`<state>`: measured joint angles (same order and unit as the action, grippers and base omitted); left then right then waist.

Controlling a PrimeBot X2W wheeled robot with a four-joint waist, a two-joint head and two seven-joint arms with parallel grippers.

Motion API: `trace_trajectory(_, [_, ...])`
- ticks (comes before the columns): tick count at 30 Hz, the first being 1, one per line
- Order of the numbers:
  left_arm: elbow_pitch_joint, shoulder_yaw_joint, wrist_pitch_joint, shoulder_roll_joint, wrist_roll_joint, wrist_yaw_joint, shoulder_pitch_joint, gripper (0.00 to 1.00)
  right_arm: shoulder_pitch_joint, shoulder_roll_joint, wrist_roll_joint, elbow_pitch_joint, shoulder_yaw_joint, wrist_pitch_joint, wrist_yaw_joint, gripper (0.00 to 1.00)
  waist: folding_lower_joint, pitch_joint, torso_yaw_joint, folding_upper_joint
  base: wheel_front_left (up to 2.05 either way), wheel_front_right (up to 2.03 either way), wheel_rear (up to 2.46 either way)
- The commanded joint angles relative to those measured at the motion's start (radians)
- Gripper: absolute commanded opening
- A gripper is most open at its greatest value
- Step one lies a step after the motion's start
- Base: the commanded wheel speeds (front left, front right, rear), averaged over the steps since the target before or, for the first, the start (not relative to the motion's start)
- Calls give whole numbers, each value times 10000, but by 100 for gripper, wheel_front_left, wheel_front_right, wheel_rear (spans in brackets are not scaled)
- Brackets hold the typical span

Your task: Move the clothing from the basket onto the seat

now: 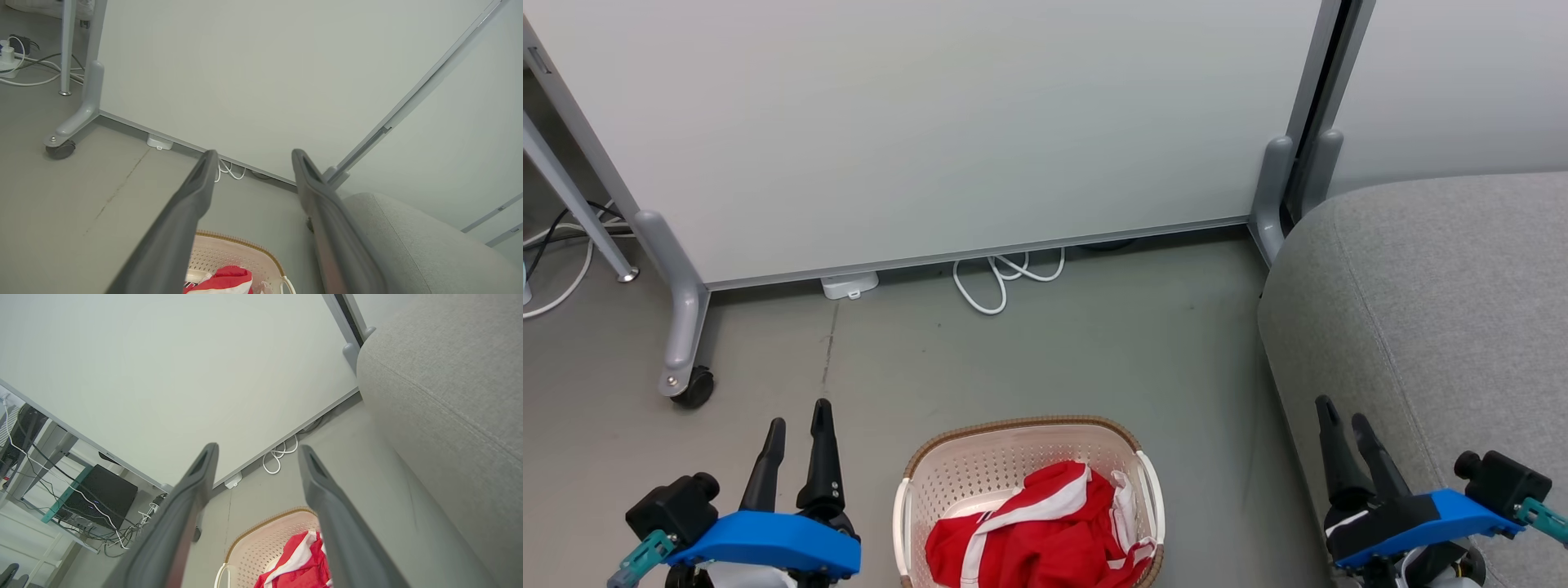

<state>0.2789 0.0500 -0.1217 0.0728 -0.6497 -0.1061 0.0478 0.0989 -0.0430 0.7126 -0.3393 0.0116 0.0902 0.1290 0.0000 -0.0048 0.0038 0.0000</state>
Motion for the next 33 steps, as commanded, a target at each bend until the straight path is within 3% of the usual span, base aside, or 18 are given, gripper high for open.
trace_trajectory(1, [-68, 67, -100, 79, 305, -32, 130, 100, 165, -72, -309, 106, -19, 104, 16, 100, 0, -3, 3, 0, 0, 0, 0])
trace_trajectory(33, [468, 407, -862, 99, 2765, -222, 230, 100, 202, -88, -3392, -57, -136, 499, 23, 100, 0, -52, -11, 0, 0, 0, 0])
